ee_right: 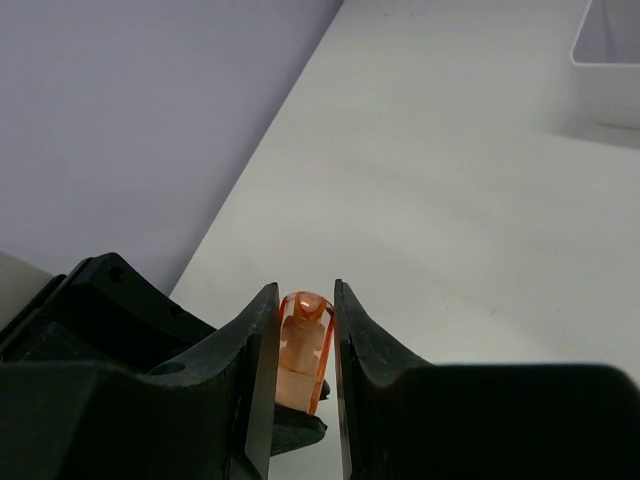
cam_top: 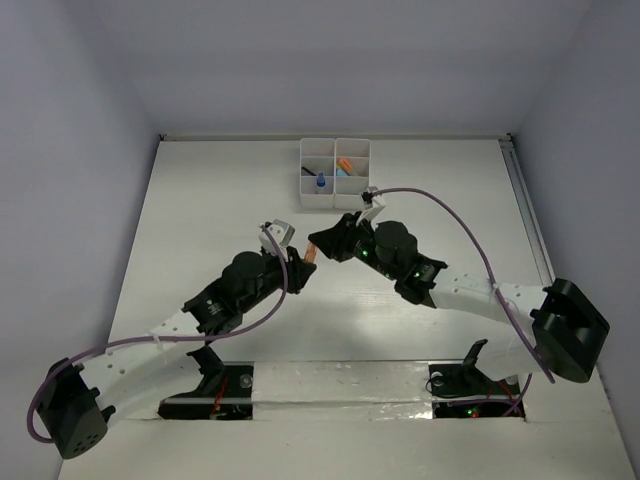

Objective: Sort the stationery into containers
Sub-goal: Close the pen cap on the pen, then place the stationery next to the pen.

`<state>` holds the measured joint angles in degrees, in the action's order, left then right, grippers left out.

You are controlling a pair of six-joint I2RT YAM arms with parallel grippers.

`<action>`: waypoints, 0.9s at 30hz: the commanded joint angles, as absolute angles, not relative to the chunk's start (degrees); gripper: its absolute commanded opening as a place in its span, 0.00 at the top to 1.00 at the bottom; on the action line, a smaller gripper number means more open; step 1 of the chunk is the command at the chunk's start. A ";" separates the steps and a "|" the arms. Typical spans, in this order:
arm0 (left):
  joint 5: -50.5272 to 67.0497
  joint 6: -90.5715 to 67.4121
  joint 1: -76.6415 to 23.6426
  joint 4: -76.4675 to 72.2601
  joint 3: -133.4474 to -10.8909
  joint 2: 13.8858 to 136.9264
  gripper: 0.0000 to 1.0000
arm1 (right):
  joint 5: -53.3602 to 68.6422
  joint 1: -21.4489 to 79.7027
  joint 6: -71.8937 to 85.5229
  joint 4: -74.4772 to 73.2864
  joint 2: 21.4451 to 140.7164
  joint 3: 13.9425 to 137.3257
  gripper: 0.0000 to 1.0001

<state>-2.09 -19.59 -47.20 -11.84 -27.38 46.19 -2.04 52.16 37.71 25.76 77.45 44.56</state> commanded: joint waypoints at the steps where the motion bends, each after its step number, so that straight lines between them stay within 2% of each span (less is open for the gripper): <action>1: -8.79 -19.68 -46.05 -37.27 -37.44 44.30 1.00 | 6.94 57.74 38.66 10.71 80.77 38.41 1.00; 5: -8.43 -21.09 -46.05 -34.99 -35.25 44.56 1.00 | 3.96 56.53 37.88 10.20 79.72 41.38 1.00; 8: -9.31 -22.41 -46.05 -33.41 -33.75 43.77 1.00 | 7.36 53.80 38.58 12.74 79.45 43.06 1.00; 11: -9.58 -22.67 -46.05 -32.08 -32.52 42.46 0.82 | 10.80 49.23 39.64 13.80 79.72 45.43 1.00; 12: -9.06 -22.76 -46.05 -32.08 -31.56 42.02 0.71 | 11.42 46.09 39.81 14.06 79.72 45.79 1.00; 15: -6.34 -22.76 -46.05 -34.89 -27.88 39.82 0.54 | 15.11 39.57 41.22 15.73 80.15 47.90 1.00; 16: -6.15 -22.94 -46.05 -35.07 -27.34 39.47 0.51 | 16.51 34.77 42.79 17.21 80.85 47.90 1.00; 19: -5.89 -22.59 -46.05 -33.76 -26.37 38.85 0.41 | 19.34 28.59 44.73 20.03 83.93 52.46 1.00; 23: -7.11 -21.80 -46.05 -30.59 -25.32 35.78 0.33 | 16.63 24.80 43.60 21.62 87.44 57.82 1.00; 25: -8.35 -21.27 -46.05 -29.71 -24.35 34.55 0.27 | 13.64 24.79 40.37 20.05 89.11 59.93 1.00; 26: -8.96 -21.10 -46.05 -28.49 -24.00 34.45 0.05 | 9.36 24.26 39.21 19.69 89.64 60.90 1.00; 27: -9.92 -21.09 -46.05 -27.95 -23.65 34.45 0.01 | 7.66 24.26 37.81 19.60 90.26 62.74 1.00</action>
